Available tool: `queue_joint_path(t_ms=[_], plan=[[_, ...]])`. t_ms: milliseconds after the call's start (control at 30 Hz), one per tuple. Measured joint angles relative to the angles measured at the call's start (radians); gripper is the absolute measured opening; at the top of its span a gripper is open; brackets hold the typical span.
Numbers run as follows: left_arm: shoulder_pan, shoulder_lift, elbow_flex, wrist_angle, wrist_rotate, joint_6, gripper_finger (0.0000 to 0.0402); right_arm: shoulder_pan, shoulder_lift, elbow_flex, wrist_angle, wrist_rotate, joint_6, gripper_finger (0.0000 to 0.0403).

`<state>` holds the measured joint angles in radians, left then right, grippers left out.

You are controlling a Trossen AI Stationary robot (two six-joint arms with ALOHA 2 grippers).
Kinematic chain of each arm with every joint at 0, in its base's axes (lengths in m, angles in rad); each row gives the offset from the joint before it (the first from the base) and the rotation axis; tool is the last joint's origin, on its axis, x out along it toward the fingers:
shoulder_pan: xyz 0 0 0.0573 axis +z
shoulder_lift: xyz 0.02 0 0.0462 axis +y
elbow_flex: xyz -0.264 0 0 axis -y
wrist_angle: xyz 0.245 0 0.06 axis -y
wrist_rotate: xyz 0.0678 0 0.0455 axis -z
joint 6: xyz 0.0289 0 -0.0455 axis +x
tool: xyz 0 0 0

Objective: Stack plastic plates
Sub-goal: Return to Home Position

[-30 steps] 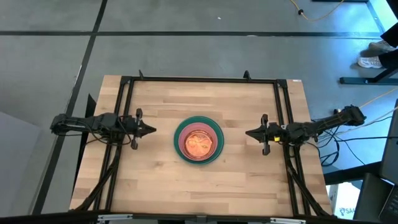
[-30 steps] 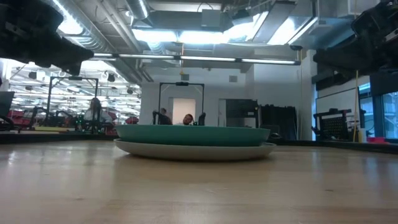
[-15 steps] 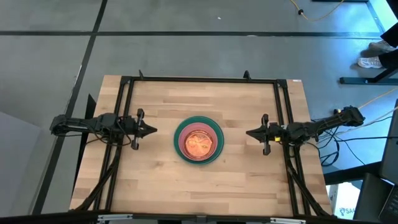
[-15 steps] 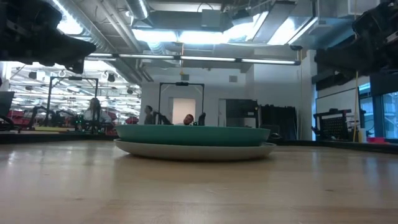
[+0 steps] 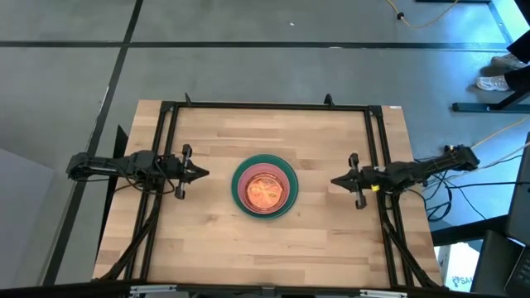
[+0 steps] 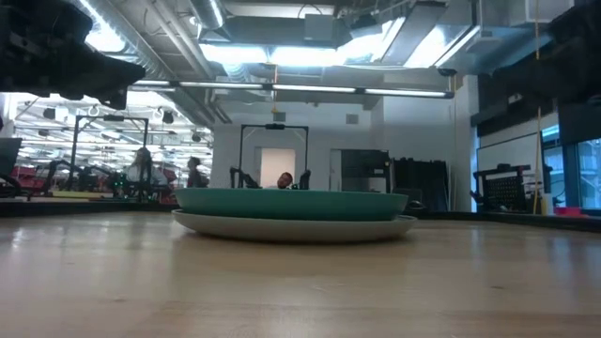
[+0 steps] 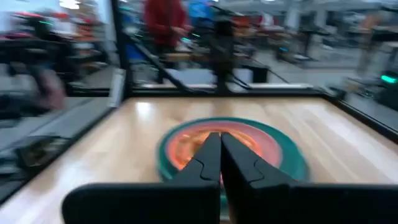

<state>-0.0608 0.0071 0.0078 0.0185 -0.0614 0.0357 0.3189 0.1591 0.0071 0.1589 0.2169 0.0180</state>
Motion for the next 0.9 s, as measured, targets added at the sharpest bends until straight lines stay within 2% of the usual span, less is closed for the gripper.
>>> queue_joint_path(t_ms=[133, 233, 300, 400, 467, 533, 733, 900], plan=[[0.0, 0.0, 0.0, 0.0, 0.0, 0.0, 0.0011, -0.038, -0.091, 0.0, -0.045, -0.116, -0.011, 0.0001], [0.0, 0.0, 0.0, 0.0, 0.0, -0.001, 0.0011, -0.095, -0.16, 0.0, -0.118, -0.138, -0.018, 0.0001], [0.0, 0.0, 0.0, 0.0, 0.0, -0.001, 0.0011, -0.14, -0.157, 0.003, -0.13, -0.153, -0.018, 0.0001], [0.0, 0.0, 0.0, 0.0, 0.0, -0.001, 0.0011, -0.21, -0.155, 0.002, -0.135, -0.282, 0.006, 0.0001], [0.0, -0.001, 0.0, 0.0, 0.0, -0.001, 0.0011, -0.245, -0.15, 0.002, -0.127, -0.328, 0.035, 0.0001], [0.0, -0.001, 0.0, 0.0, 0.0, -0.001, 0.0011, -0.265, -0.15, 0.002, -0.129, -0.312, 0.056, 0.0001], [0.0, 0.0, 0.0, 0.0, 0.0, -0.002, 0.0011, -0.274, -0.131, 0.002, -0.132, -0.155, 0.055, 0.0001], [0.0, -0.001, 0.0, 0.0, 0.0, -0.002, 0.0011, -0.274, -0.131, 0.002, -0.132, -0.148, 0.058, 0.0001]])
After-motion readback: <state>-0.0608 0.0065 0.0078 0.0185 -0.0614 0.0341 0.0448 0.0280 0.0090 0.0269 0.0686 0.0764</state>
